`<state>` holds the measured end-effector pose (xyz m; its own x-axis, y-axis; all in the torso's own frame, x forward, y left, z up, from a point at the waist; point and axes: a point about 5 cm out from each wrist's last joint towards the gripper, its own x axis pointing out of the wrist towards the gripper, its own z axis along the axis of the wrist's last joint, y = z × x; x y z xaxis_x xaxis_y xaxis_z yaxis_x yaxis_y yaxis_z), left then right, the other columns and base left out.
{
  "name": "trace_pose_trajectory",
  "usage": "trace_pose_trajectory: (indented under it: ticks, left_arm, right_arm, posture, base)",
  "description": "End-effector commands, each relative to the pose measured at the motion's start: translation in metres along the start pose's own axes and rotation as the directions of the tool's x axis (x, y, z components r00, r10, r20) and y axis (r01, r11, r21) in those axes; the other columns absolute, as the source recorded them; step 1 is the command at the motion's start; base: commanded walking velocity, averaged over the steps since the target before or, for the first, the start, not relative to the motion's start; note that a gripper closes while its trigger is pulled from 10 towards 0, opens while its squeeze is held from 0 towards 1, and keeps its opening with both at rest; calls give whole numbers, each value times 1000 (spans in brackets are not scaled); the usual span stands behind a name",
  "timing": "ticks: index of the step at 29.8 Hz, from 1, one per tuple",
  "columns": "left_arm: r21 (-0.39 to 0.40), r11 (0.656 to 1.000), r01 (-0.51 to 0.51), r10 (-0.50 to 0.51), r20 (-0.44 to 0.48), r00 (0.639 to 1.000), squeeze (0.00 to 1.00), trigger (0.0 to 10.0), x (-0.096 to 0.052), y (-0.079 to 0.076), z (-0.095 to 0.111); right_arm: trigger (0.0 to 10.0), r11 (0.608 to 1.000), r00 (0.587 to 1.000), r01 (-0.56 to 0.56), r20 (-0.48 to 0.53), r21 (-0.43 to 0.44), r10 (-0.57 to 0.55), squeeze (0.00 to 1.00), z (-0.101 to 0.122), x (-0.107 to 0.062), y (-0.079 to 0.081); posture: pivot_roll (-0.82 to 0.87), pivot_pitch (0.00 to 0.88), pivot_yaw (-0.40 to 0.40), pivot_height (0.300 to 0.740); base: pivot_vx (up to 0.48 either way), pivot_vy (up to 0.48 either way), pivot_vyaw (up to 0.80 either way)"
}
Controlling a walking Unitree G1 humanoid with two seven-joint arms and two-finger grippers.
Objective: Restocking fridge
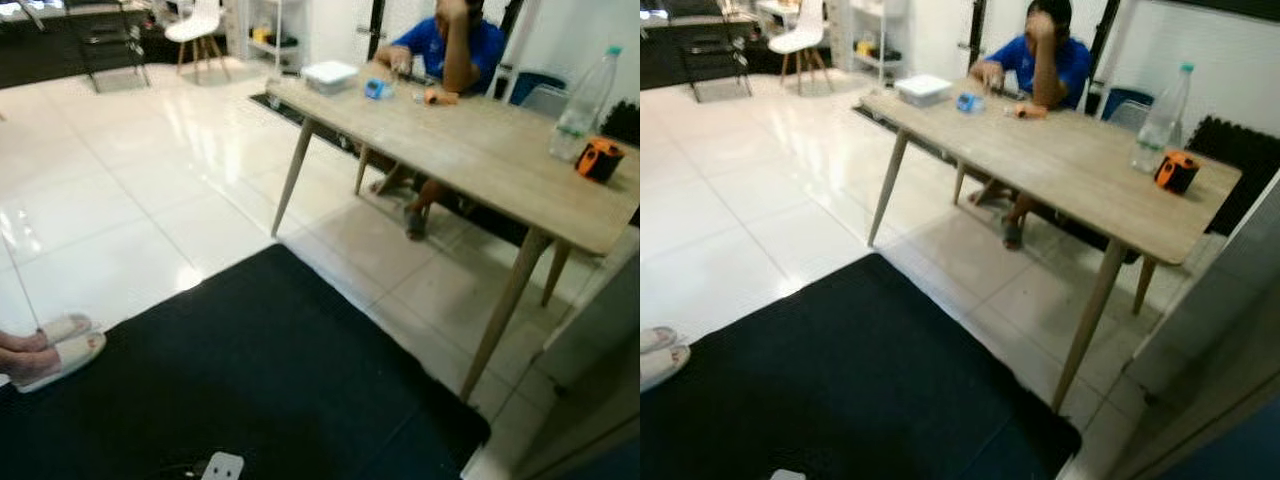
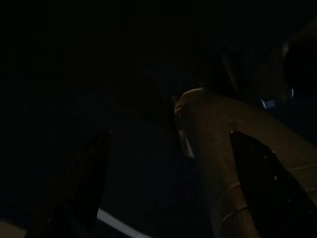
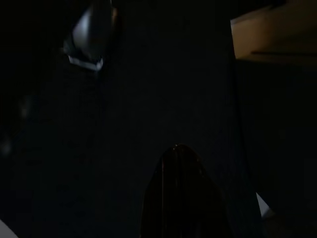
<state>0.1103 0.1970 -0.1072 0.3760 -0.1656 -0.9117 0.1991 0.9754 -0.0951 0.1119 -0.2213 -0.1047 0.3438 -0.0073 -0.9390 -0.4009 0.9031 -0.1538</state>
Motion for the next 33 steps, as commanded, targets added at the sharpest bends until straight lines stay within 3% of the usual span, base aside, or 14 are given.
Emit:
trace_pose_trajectory:
  ticks: [1, 17, 21, 27, 33]
  left_arm:
    - [3, 1000, 27, -27, -61, 998, 0, 10000, -1, -7, -15]
    - [28, 999, 32, -30, -65, 997, 0, 10000, 0, -6, -13]
    - [-4, 1000, 5, -6, -42, 999, 0, 10000, -1, 0, -9]
    - [-21, 1000, -14, 12, -70, 997, 0, 10000, -5, 4, -20]
    - [-56, 998, -26, 24, -31, 999, 0, 10000, -3, 6, -9]
  right_arm:
    - [10000, 1000, 1000, 7, 4, -7, -7, 0, 2, 0, -2]
    - [10000, 999, 1000, 29, -8, -27, -29, 0, -1, -1, -8]
    - [10000, 998, 1000, 14, -17, -64, -15, 0, 0, 0, -5]
    - [10000, 999, 1000, 29, 6, -41, -29, 0, 6, 1, -2]
    - [10000, 997, 1000, -1, 0, -76, 1, 0, 6, 1, 2]
  posture:
    - [-72, 53, -24, 740]
    - [-59, 32, -50, 740]
    - [-35, 30, -54, 740]
    - [-30, 29, -33, 740]
    - [8, 50, -39, 740]
  base:
    - [364, 0, 0]
    - [364, 0, 0]
    - [368, 0, 0]
    - [381, 0, 0]
    - [393, 0, 0]
